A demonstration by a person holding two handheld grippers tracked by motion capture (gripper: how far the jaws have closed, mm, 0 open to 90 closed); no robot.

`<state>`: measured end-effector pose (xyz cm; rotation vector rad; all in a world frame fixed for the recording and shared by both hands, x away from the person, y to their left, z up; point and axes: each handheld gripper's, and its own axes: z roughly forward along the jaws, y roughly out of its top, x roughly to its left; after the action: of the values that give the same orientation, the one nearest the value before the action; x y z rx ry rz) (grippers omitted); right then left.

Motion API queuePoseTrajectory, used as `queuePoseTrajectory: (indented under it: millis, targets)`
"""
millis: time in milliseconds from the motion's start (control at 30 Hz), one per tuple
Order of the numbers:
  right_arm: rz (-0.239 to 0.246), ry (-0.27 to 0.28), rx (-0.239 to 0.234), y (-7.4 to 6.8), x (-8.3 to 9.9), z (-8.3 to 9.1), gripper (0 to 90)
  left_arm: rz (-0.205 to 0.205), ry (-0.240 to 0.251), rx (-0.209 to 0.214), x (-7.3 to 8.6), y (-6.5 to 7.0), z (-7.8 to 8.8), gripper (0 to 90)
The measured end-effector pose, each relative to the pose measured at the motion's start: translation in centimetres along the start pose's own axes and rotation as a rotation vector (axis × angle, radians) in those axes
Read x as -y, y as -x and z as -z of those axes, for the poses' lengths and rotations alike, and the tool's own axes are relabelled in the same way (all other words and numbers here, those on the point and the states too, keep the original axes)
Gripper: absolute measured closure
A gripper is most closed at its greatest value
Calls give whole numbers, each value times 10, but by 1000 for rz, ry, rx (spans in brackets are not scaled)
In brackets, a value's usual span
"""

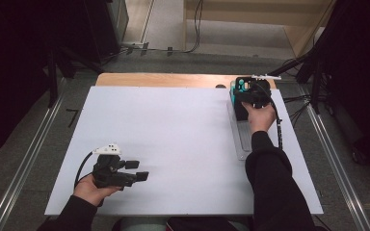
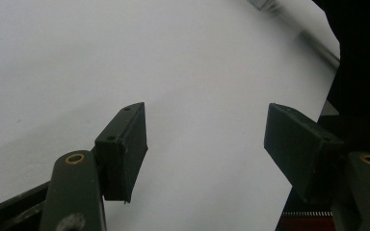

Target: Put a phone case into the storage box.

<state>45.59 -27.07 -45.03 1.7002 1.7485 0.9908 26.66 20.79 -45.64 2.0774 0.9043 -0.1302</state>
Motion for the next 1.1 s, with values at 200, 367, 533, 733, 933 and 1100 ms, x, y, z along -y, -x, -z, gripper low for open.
queuePoseTrajectory:
  millis: [200, 367, 533, 733, 933, 1100]
  targets:
    - [-6, 13, 12, -1, -7, -7, 120, -3, 0, 4, -1, -1, -1, 326]
    - [8, 22, 12, -3, -8, -11, 118, -2, -4, 4, -1, -1, -2, 325]
    - [36, 20, 15, -6, -8, -14, 108, -4, -3, 7, -3, 0, -4, 326]
    - [58, 8, -7, -4, -8, -13, 102, -9, -5, 8, -4, 0, -4, 326]
    - [27, -18, -63, 0, -7, -18, 2, -10, -6, 12, -4, 0, -5, 326]
    - [29, -41, -74, 3, -6, -19, 2, -1, 1, 8, -4, -1, -3, 325]
